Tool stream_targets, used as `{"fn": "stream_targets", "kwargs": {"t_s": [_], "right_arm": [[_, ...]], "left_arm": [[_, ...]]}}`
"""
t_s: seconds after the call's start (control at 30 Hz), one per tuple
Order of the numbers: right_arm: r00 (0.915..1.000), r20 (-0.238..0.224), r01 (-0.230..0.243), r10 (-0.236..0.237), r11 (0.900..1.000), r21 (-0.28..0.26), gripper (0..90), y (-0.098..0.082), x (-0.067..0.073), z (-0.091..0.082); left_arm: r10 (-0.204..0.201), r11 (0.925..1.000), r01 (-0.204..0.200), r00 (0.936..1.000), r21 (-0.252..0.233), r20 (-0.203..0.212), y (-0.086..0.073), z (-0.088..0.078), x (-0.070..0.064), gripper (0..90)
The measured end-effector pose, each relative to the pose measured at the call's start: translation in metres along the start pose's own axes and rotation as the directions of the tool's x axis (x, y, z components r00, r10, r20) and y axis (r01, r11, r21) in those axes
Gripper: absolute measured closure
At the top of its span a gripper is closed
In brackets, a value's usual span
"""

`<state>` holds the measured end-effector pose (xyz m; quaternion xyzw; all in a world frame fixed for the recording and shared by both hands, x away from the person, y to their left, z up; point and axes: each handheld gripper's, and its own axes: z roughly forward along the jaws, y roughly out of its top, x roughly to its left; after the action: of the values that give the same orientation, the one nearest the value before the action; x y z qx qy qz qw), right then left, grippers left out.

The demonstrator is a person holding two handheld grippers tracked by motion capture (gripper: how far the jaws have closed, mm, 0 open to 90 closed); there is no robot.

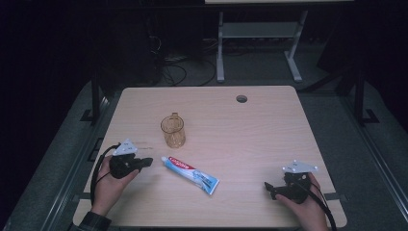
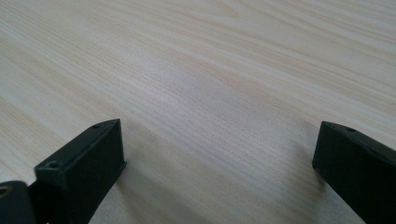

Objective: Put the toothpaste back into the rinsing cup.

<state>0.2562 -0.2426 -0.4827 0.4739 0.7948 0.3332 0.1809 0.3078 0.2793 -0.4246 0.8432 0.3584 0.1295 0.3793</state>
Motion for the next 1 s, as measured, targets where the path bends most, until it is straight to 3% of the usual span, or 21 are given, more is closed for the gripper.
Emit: {"fn": "stream_targets", "kwargs": {"t_s": [0.5, 1.0], "right_arm": [[1.0000, 0.000, 0.000, 0.000, 1.000, 0.000, 1.6, 0.000, 0.000, 0.000], [1.0000, 0.000, 0.000, 0.000, 1.000, 0.000, 1.6, 0.000, 0.000, 0.000]], "left_arm": [[0.046, 0.9988, -0.046, 0.9989, 0.017, 0.005, 0.022, 0.027, 0.004, 90.0], [0.059, 0.9979, -0.060, 0.9981, 0.024, 0.019, 0.035, 0.051, 0.003, 90.0]]}}
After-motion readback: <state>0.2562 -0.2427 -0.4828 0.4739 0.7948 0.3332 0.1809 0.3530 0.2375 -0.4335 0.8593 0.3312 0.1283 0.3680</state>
